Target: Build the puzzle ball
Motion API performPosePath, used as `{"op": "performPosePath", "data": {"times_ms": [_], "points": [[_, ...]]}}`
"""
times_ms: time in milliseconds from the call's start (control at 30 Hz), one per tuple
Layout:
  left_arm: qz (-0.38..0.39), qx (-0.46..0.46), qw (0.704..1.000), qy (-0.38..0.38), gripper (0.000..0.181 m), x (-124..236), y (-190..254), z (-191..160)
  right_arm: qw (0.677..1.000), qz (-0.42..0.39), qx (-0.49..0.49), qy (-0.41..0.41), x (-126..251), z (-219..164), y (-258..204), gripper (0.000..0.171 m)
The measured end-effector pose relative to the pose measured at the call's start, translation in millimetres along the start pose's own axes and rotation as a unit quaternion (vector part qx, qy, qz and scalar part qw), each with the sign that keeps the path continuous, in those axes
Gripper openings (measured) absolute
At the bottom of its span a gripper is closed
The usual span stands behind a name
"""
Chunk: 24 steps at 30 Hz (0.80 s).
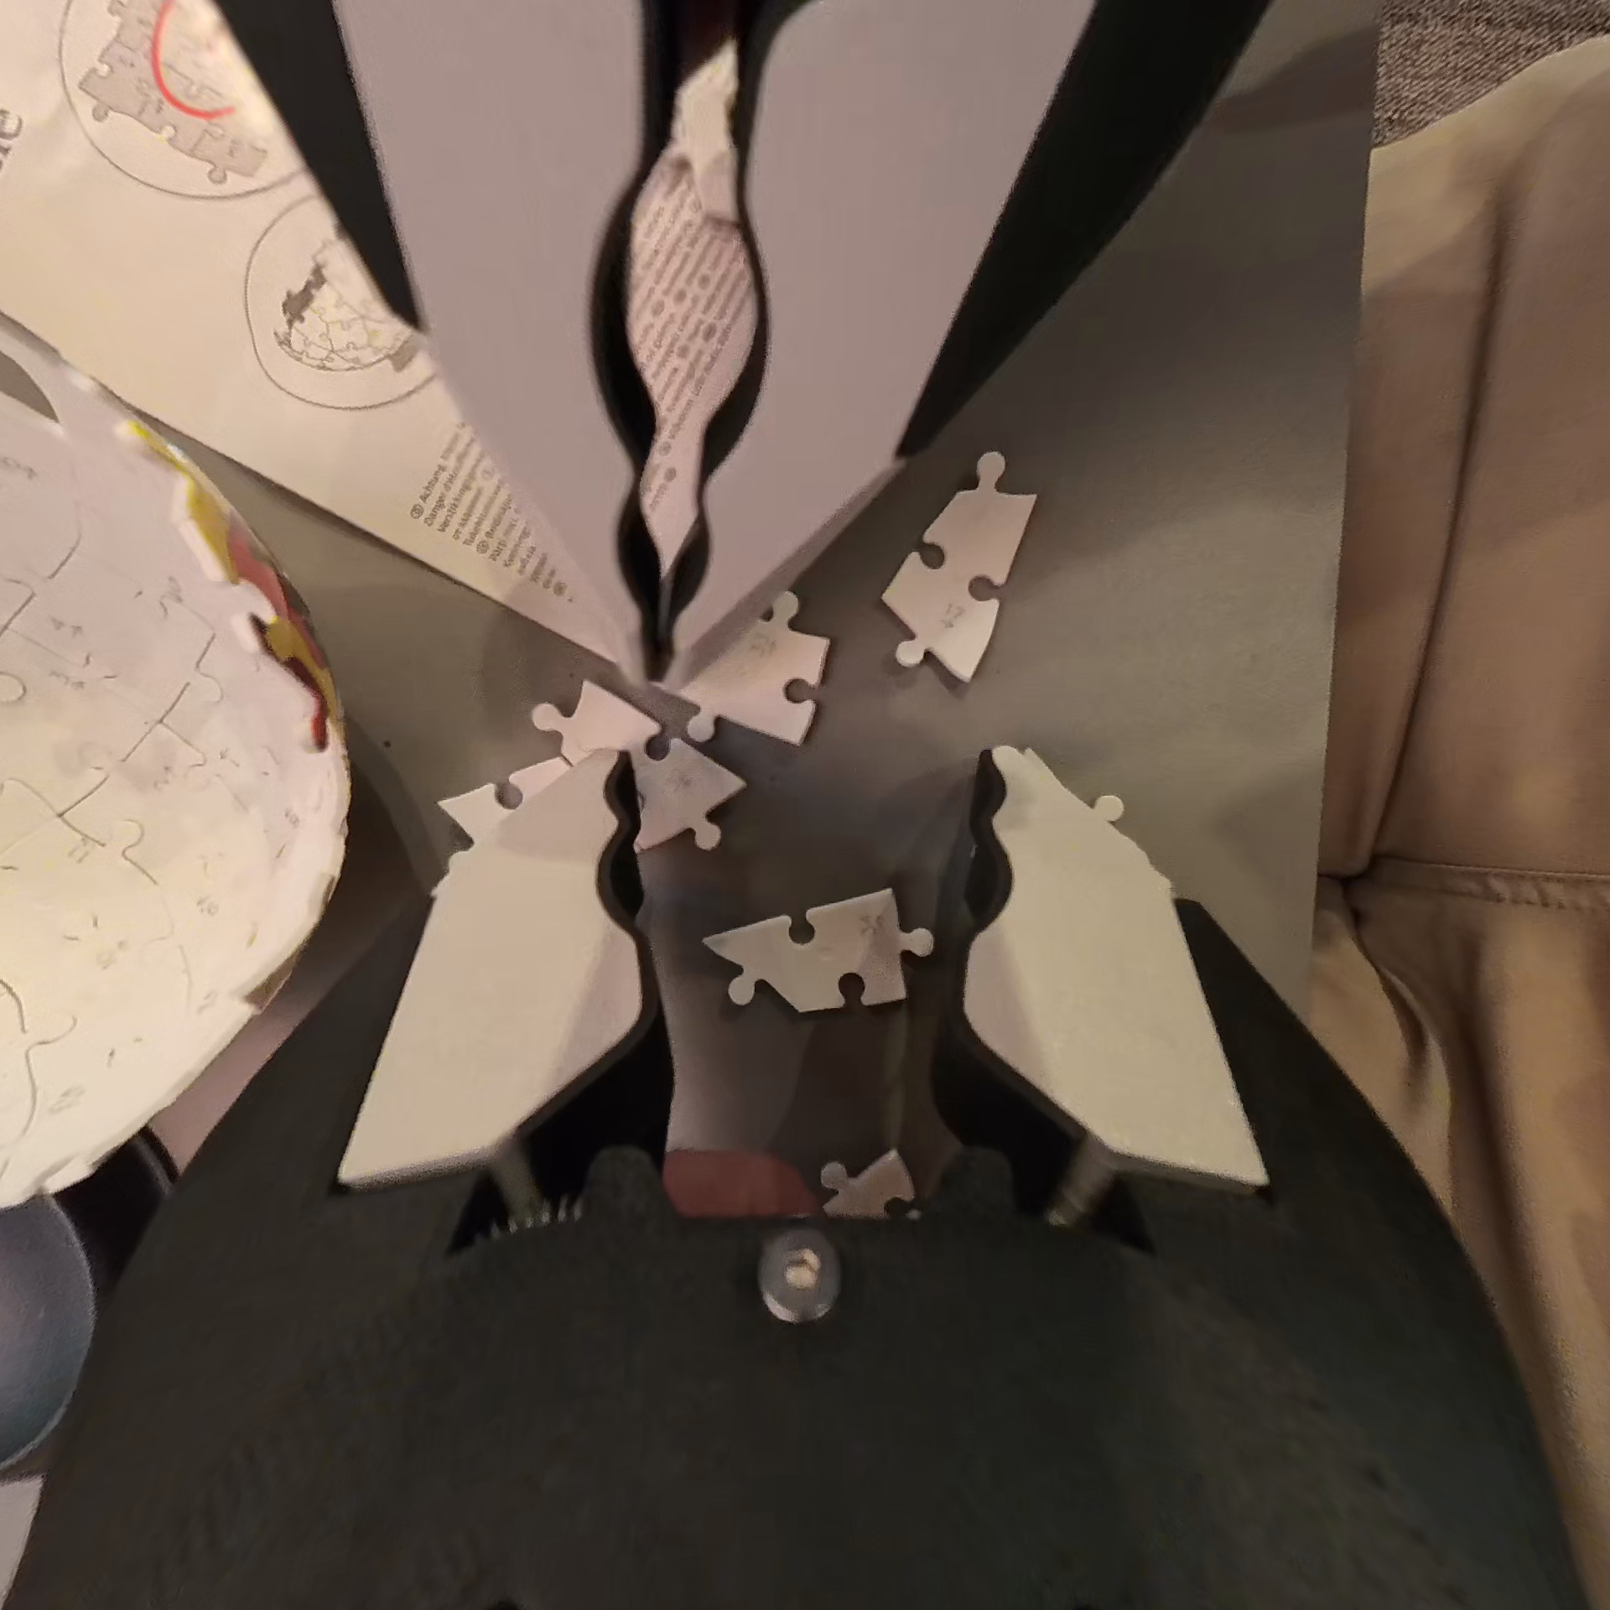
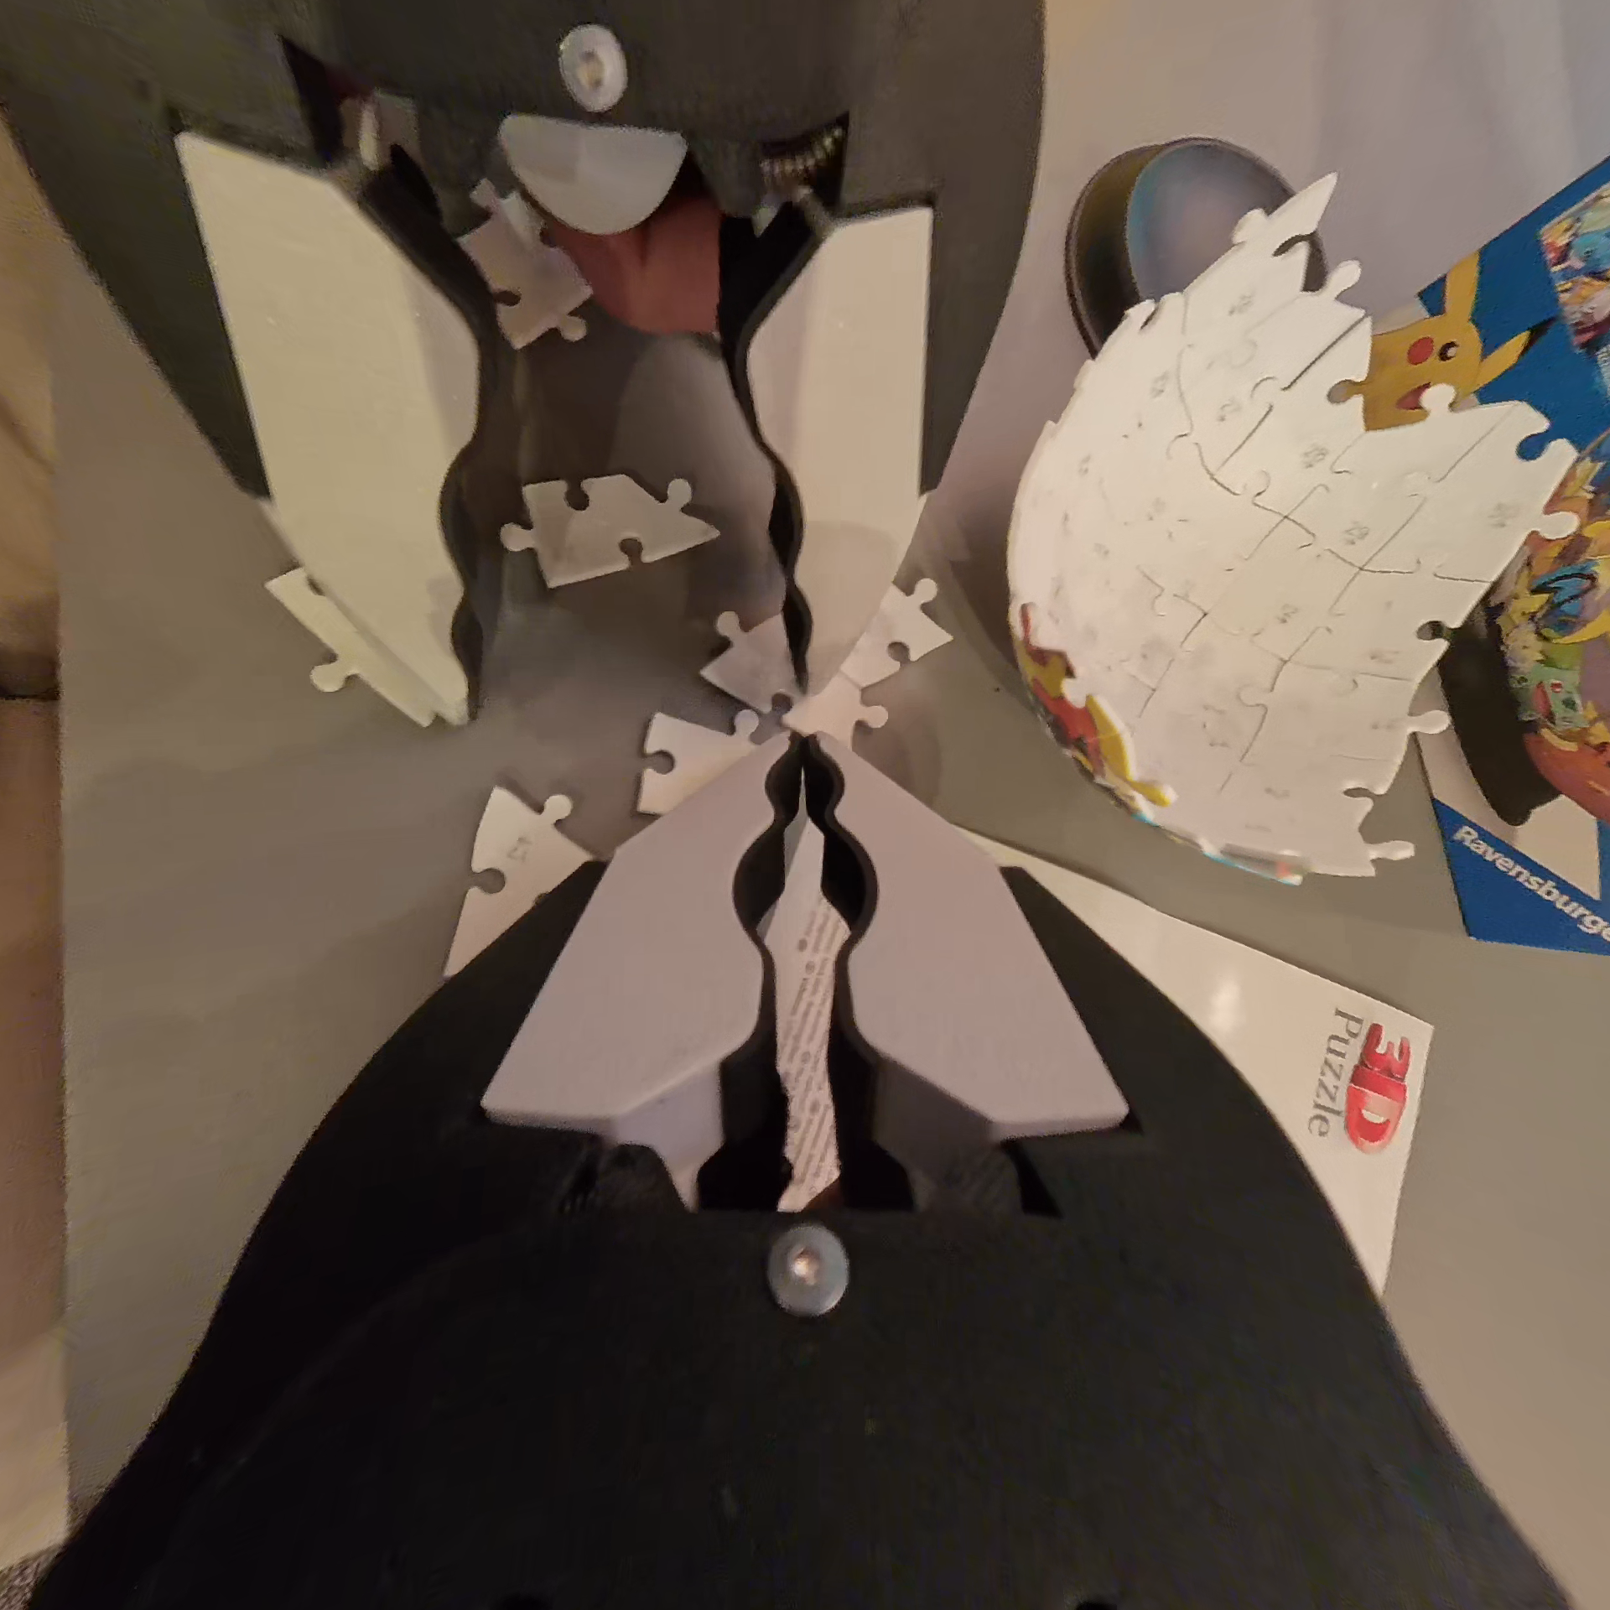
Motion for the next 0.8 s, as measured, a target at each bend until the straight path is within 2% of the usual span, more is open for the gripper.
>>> {"op": "performPosePath", "data": {"times_ms": [267, 467, 667, 767, 800], "points": [[-0.002, -0.001, 1.000, -0.017, 0.072, 4, 0, -7, 0.999, 0.027, -0.022, -0.004, -7, -2, -7, 0.000], [-0.001, -0.002, 1.000, -0.013, 0.072, 3, 0, -7, 0.999, 0.043, -0.030, 0.000, 1, -1, -11, 0.010], [-0.002, -0.001, 1.000, -0.012, 0.072, 3, 0, -7, 0.997, 0.061, -0.043, -0.017, -1, -6, -16, 0.043], [-0.001, -0.001, 1.000, -0.011, 0.072, 3, 0, -7, 0.997, 0.067, -0.043, -0.021, -2, -4, -20, 0.042], [-0.002, -0.002, 1.000, -0.011, 0.072, 3, 0, -7, 0.996, 0.071, -0.046, -0.020, -2, -4, -21, 0.037]]}}
Point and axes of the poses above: each gripper's, where its closed fingertips meet, x back along the fingers, z out of its top, y = z × x across the jaws, the point moved 3 cm from there along x, back along the fingers, and after that the axes turned 1 degree about z, right-handed, at the moved point
